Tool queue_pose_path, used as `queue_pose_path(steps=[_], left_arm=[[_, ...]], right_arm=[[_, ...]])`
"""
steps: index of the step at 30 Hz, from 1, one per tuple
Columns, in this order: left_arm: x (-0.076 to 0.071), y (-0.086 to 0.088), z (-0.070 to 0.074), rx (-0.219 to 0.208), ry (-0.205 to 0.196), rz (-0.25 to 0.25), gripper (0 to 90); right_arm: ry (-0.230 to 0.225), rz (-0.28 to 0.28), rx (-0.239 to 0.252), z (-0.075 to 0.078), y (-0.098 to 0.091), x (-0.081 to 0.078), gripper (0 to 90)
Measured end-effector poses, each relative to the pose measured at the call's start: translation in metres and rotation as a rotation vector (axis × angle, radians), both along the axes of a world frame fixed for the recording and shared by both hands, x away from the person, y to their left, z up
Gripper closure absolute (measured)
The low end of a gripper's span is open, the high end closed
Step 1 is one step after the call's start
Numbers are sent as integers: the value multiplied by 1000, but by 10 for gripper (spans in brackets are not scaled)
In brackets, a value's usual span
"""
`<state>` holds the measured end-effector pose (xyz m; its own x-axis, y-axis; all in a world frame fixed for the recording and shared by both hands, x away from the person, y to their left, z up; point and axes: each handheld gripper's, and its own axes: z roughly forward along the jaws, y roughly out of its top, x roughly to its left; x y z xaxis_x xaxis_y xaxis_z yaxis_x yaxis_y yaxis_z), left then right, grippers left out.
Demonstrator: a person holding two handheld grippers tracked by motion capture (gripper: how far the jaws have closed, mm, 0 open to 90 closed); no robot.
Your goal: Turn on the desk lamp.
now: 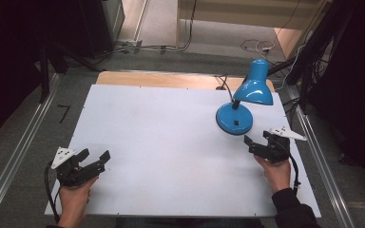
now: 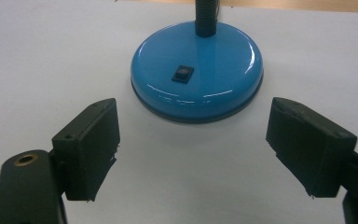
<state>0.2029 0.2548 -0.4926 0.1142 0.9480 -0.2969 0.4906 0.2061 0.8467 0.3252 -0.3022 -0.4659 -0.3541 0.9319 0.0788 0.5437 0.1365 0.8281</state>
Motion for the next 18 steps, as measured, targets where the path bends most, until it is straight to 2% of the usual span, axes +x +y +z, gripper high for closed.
queue_pose_path(steps=[18], left_arm=[[0, 0, 0, -3, 1, 3, 171]], right_arm=[[-9, -2, 2, 1, 7, 12, 185]])
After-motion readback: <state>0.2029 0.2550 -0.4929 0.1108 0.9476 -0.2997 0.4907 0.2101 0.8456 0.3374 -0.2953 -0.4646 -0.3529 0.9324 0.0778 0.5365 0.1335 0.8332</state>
